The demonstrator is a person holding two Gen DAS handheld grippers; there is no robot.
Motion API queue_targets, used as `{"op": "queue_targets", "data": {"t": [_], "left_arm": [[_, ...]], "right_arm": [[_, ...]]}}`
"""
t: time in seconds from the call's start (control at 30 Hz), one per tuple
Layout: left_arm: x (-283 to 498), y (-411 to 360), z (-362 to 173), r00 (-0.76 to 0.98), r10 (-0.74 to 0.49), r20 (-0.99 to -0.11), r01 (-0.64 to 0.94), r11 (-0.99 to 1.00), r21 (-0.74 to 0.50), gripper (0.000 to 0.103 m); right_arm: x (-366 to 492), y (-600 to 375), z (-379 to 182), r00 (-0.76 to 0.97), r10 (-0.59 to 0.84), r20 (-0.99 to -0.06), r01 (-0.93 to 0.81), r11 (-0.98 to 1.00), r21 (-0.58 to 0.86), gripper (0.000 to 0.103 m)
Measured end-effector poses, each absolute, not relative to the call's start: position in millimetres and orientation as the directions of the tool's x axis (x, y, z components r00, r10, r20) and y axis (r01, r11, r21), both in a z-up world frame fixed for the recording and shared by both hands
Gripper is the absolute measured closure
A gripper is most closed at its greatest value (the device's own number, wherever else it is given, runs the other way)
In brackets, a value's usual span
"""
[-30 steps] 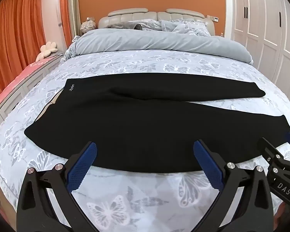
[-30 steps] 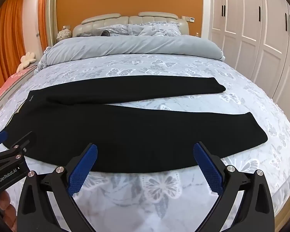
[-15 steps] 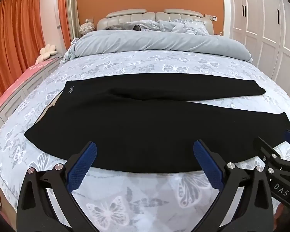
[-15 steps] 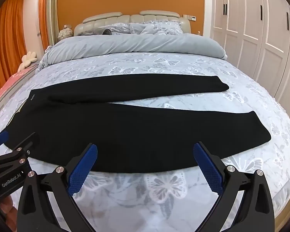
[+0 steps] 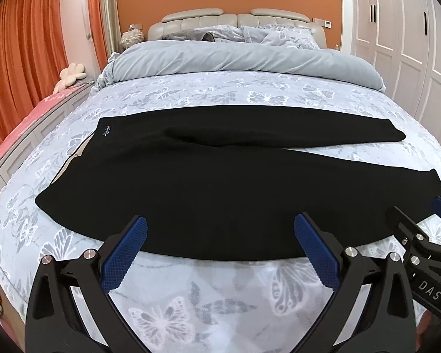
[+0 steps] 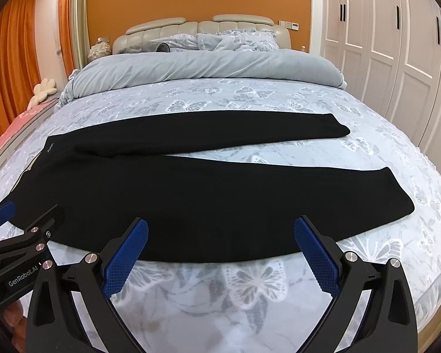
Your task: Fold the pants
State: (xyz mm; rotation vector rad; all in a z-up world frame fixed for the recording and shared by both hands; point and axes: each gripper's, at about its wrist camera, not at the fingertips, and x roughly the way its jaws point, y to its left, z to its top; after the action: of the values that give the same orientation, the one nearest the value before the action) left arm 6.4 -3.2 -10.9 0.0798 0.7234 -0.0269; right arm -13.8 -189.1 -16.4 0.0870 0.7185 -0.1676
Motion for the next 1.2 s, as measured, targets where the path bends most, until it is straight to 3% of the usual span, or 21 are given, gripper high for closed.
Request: {"op": "queue_targets", "data": {"t": [0.23,0.4,0.5,0.8,0.97,1.2], "left_arm": [[24,-10,-17,0.729,0.002,-0.684,0.037,0.998,0.043,0.005],[26,-14,-19,0.742,0.017,-0.67,0.046,0.996,0.077,0.005],[28,-14,-20,0.739,0.026,-0.673,0.041,0.996,0.082,0.005],[9,-10,-11,0.755,0.074,-0.652,0.027,0.989,0.144,0.005],[14,-4,-12,0.751,0.044,-0.659,0.029,0.995,0.1,0.005],[23,3,-21,0.736,0.03,-0.676,0.011,0.998,0.056,0.005]], "right_arm": [[-14,-196,-33,0.712,-0.153,-0.685,0.196,0.981,-0.015,0.005],[-17,-204,-31,0.737,-0.172,-0.654,0.195,0.98,-0.037,0.005],[-10,-203,-38,0.704,-0.126,-0.699,0.168,0.986,-0.009,0.005],[-13,-186,-22,0.724,-0.063,-0.687,0.134,0.99,0.05,0.005],[-14,-170,-14,0.742,-0.106,-0.662,0.13,0.991,-0.014,0.005],[-10,-178,-17,0.728,-0.098,-0.678,0.142,0.99,0.009,0.005]]}}
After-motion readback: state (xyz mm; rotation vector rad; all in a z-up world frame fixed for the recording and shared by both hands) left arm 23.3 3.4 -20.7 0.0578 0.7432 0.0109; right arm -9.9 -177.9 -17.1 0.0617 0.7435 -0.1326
